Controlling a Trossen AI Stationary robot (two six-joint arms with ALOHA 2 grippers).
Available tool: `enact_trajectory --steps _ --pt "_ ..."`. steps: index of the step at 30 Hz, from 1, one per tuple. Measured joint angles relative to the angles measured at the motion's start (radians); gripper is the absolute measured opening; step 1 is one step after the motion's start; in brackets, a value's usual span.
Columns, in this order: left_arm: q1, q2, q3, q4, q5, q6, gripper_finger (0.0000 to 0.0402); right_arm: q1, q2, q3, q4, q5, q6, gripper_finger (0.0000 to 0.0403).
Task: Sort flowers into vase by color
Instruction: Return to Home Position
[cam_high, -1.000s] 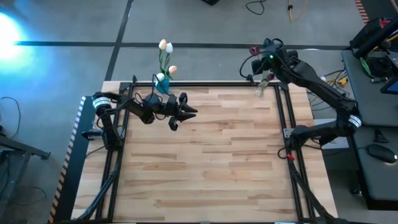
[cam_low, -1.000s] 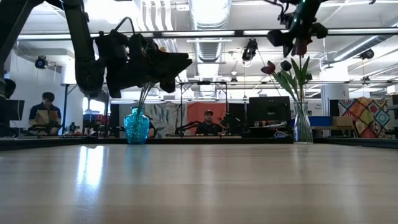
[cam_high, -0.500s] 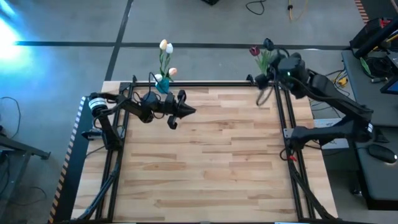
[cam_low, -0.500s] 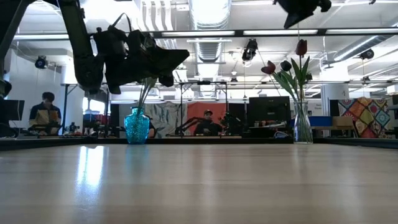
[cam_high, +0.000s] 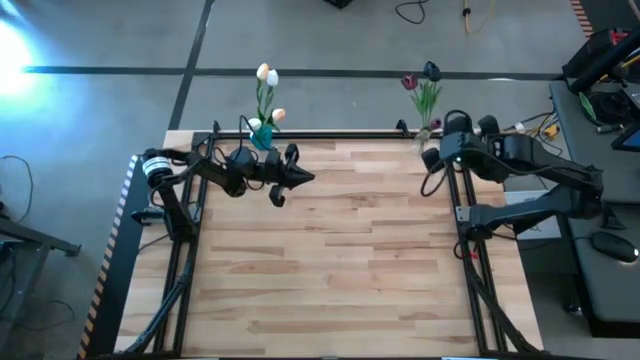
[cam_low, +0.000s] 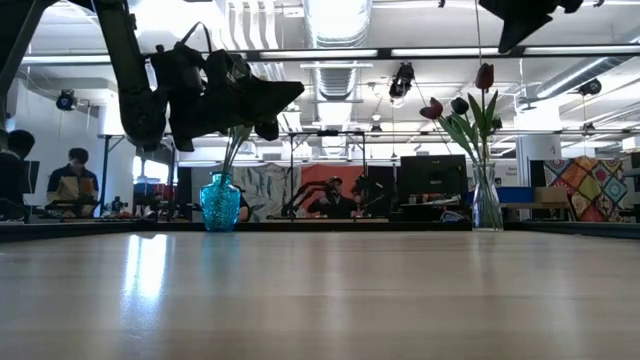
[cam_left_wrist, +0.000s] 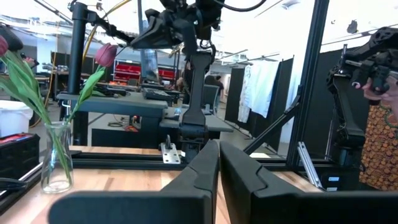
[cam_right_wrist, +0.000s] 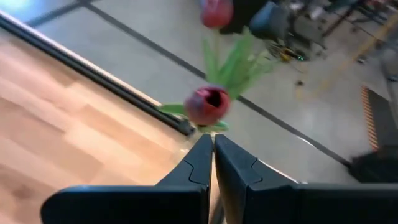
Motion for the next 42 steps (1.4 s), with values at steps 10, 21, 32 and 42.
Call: enact_trajectory --steps 10,21,32,42 --pt "0.000 0.000 0.000 0.000 0.000 0.000 0.0000 -0.041 0.110 -0.002 -0.030 0.111 0.109 0.0013" --pt "0.000 0.000 0.000 0.000 0.000 0.000 0.0000 -0.090 0.227 -0.002 0.243 0.049 -0.156 0.0013" --pt "0.003 -0.001 -0.007 -0.002 0.045 0.033 0.0000 -0.081 0.167 -0.015 0.458 -0.248 -0.467 0.0013" --pt "0.006 -0.091 -0.032 -0.159 0.030 0.176 0.0000 -0.015 0.161 -0.232 0.845 -0.503 -0.680 0.0013"
